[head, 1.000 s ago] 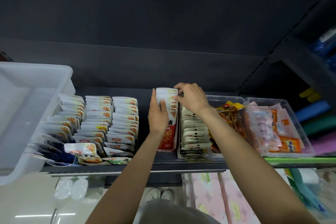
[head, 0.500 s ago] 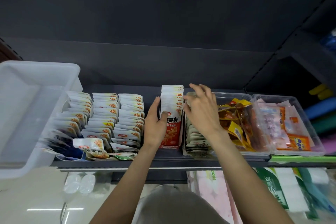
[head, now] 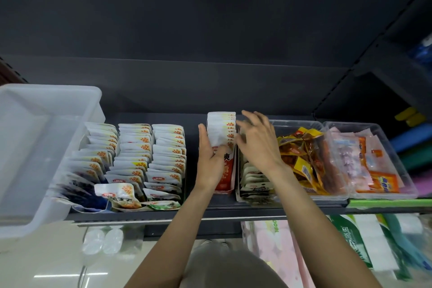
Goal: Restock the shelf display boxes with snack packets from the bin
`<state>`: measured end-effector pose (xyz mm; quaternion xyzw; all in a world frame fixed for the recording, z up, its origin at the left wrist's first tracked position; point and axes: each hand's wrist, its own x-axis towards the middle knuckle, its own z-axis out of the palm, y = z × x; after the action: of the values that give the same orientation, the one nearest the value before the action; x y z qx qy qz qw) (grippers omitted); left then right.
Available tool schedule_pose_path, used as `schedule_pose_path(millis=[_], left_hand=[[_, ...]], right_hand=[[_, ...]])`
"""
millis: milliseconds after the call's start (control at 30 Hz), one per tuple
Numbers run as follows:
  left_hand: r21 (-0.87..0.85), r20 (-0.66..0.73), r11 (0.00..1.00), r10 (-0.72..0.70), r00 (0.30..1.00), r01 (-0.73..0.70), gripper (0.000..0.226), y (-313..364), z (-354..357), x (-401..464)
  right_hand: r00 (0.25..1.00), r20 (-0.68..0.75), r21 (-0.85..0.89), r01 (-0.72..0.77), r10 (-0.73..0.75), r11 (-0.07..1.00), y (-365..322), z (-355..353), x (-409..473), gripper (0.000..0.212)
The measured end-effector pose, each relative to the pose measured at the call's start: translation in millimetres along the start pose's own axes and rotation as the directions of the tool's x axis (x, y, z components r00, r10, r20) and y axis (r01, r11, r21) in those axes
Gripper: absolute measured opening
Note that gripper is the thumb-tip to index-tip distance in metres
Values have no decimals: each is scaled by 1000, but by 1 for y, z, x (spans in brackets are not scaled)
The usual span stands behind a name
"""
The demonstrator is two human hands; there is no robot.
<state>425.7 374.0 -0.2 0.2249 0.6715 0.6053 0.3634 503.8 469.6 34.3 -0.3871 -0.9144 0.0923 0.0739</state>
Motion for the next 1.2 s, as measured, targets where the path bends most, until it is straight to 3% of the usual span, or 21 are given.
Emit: schedule_pose_path(millis=[233,367,467,600,733,967,1200], left_hand=[[161,34,986,33,999,-38,62,16,-5,34],[89,-46,995,54,997,-49,64,12,0,28],[67,-107,998,-9,994,16,60,-1,-2,20],[68,-31,986,-152,988,154,56,-19,-6,8],[84,-18,986,-143,990,144,56,-22,-7,2],[58,0,993,-106,994,106,45,-24,-4,-13],[29,-39,980,-198,979,199,63,-21,-1,-20]], right_hand=[[998,62,53,-17,13,998,0,1,19,51],[1000,10,123,-22,21,992,0,4,22,51],[999,-11,159,39,-37,987,1,0,31,49],[973,152,126,156,-174,980,2,-4,50,43],[950,219,114,204,-225,972,5,-8,60,38],[927,276,160,217,-254,963,7,-8,52,42],[949,206,113,220,-239,969,5,-2,43,44]])
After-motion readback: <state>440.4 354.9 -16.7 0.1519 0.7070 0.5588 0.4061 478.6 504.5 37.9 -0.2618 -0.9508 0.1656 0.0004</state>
